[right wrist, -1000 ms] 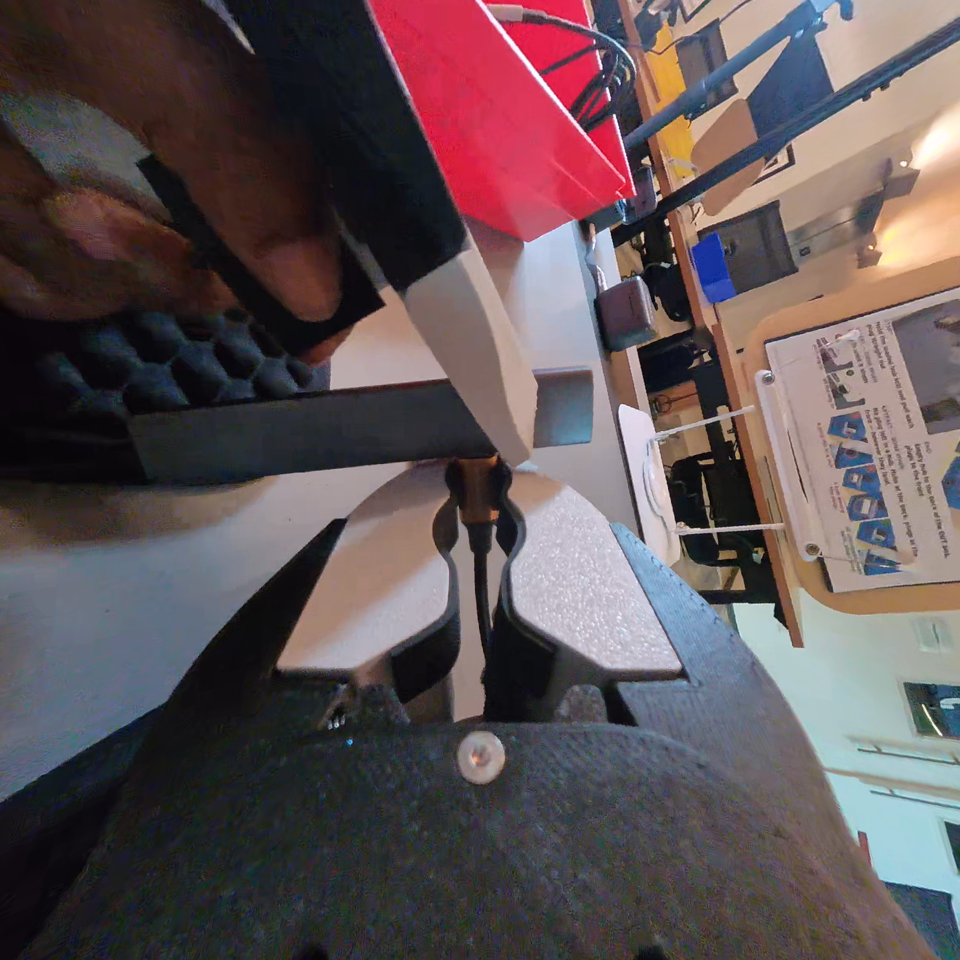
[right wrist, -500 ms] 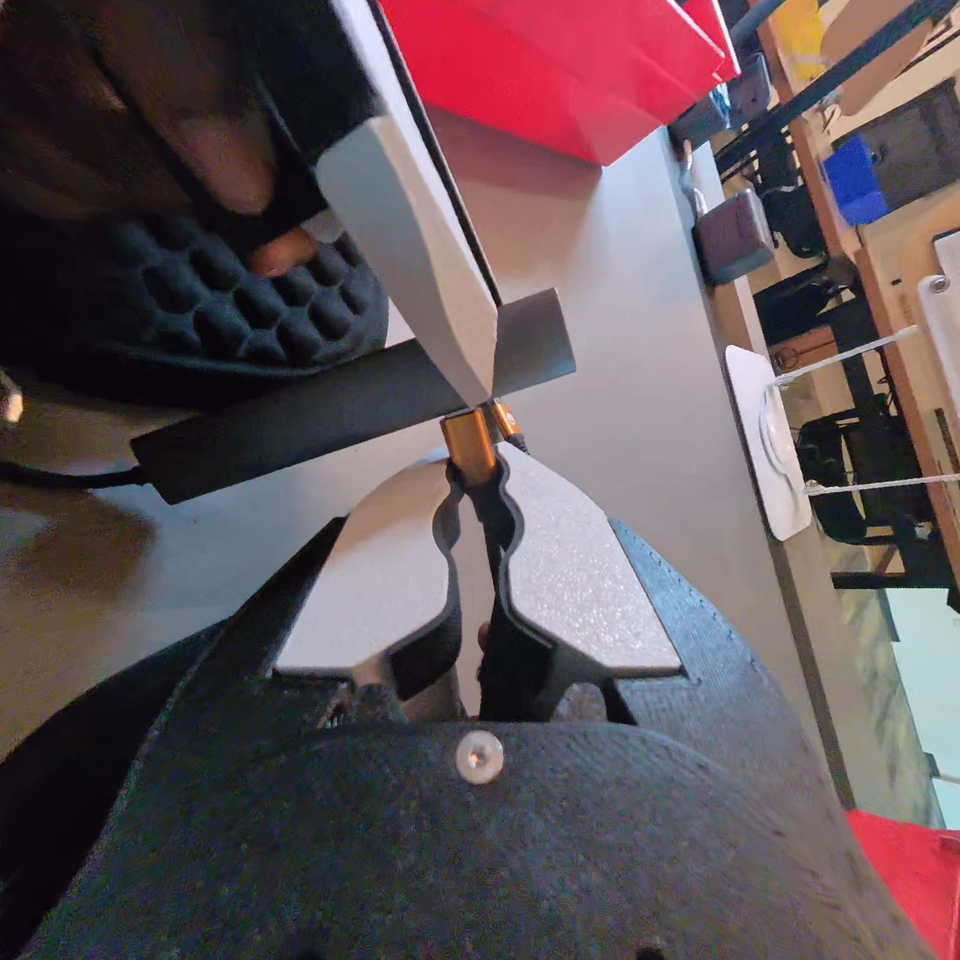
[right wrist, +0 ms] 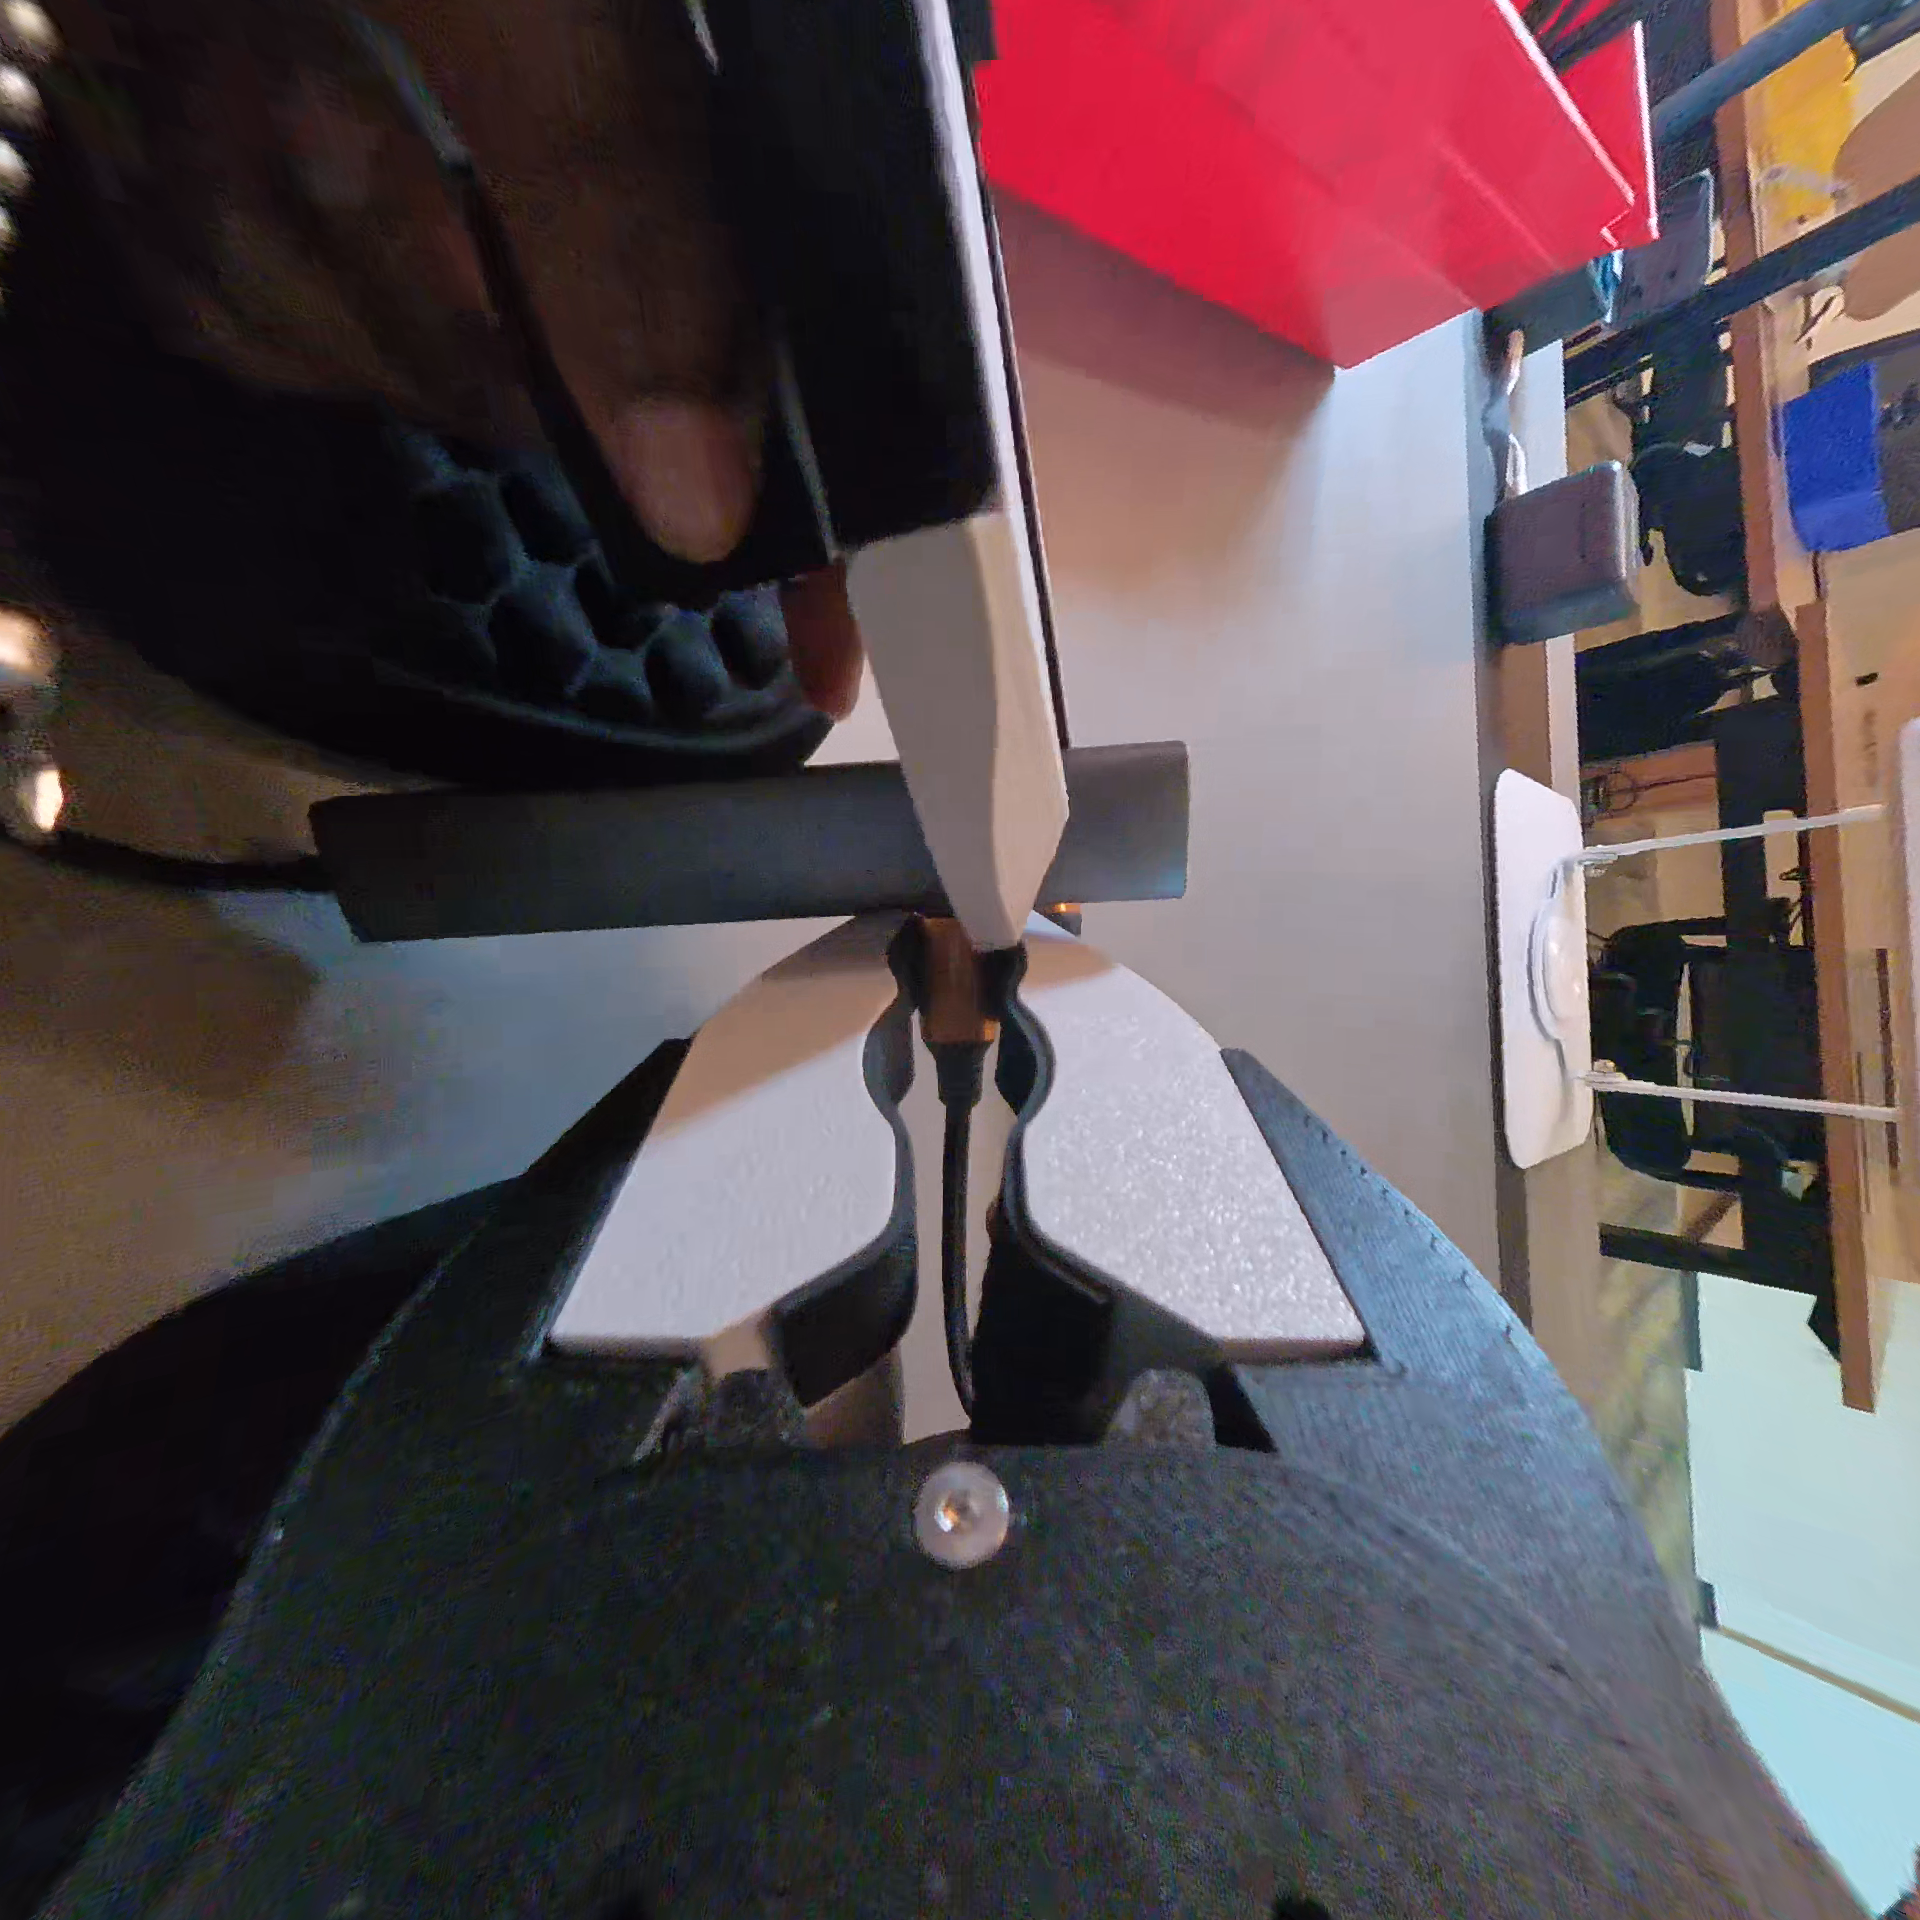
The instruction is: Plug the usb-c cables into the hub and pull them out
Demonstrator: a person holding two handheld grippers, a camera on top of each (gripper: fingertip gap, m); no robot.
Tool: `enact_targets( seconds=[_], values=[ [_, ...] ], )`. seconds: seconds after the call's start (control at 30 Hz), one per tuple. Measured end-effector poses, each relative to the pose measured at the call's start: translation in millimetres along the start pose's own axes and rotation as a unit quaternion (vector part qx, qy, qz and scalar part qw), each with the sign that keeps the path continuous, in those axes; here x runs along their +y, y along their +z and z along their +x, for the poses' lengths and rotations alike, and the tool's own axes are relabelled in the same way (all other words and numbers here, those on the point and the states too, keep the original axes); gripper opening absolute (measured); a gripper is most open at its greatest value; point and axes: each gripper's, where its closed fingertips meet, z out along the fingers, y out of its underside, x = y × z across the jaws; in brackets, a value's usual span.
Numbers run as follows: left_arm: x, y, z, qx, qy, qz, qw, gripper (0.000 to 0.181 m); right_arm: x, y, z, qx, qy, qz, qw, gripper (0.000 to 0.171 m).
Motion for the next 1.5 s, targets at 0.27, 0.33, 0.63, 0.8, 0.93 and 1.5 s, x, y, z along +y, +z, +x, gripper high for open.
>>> enact_targets(
  seconds=[0.27,0.33,0.63,0.8,0.93,1.5],
  values=[
    [5.1,-4.1,8.7,-0.007,0.055,-0.001,0.998,0.011,3.6,-6.3,-5.1,-0.002,0.076,0.018,0.997,0.016],
    [8.1,-6.1,6.8,-0.012,0.055,-0.010,0.998,0.011,15.4,-8.1,-8.5,-0.008,0.099,-0.009,0.995,0.015],
    [-6.8,-3.4,5.7,0.040,-0.005,0.006,0.999,0.052,30.3,-11.6,11.2,0.035,0.122,0.006,0.992,0.010],
    [21.1,6.8,18.9,0.099,-0.017,-0.120,0.988,0.026,10.7,-10.8,14.1,0.049,0.111,0.044,0.992,0.011],
    [20.5,4.1,22.8,0.108,-0.004,-0.115,0.987,0.011,4.4,-18.8,13.3,0.048,0.133,0.076,0.987,0.012],
    [27.8,7.5,9.1,0.004,0.057,-0.134,0.989,0.011,12.2,-17.3,23.9,0.147,-0.002,-0.021,0.989,0.021]
  ],
)
